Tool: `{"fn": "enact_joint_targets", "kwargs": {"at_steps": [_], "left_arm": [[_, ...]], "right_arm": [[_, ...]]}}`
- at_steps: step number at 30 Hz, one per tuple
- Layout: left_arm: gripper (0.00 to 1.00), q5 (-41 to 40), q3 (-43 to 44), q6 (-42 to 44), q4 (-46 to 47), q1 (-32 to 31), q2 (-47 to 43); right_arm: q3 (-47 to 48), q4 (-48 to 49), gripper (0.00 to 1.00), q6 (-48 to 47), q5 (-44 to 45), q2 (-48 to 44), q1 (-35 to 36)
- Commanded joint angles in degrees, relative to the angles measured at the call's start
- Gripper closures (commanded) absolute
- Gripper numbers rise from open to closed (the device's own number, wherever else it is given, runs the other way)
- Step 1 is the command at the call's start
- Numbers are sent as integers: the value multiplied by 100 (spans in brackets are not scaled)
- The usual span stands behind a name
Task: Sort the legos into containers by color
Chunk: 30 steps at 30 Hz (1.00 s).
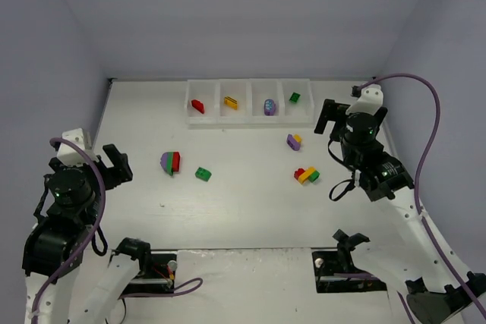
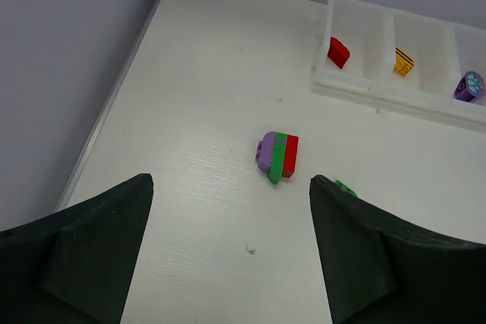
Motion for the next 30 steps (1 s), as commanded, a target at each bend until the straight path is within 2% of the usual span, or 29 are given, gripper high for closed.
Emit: {"fn": "enact_joint_targets", "kwargs": {"at_steps": [1, 6, 14, 20, 24, 30], "left_arm": [[23, -65, 21, -157, 94, -43, 230], [23, 75, 21, -280, 138, -34, 459], [23, 207, -23, -439, 314, -34, 749], [23, 286, -102, -570, 165, -34, 670], [23, 251, -243, -755, -28, -34, 565], [23, 357, -418, -983, -283, -34, 450]], "right_arm": [[207, 312, 0, -17, 239, -92, 25], [154, 320, 0, -131, -437, -57, 25], [479, 241, 0, -237, -2070, 1172, 113], [453, 819, 0, -526, -2274, 2324, 1509], [637, 1277, 0, -764, -2810, 3306, 1949], [1313, 1401, 0, -1089, -2899, 4730, 2486]]}}
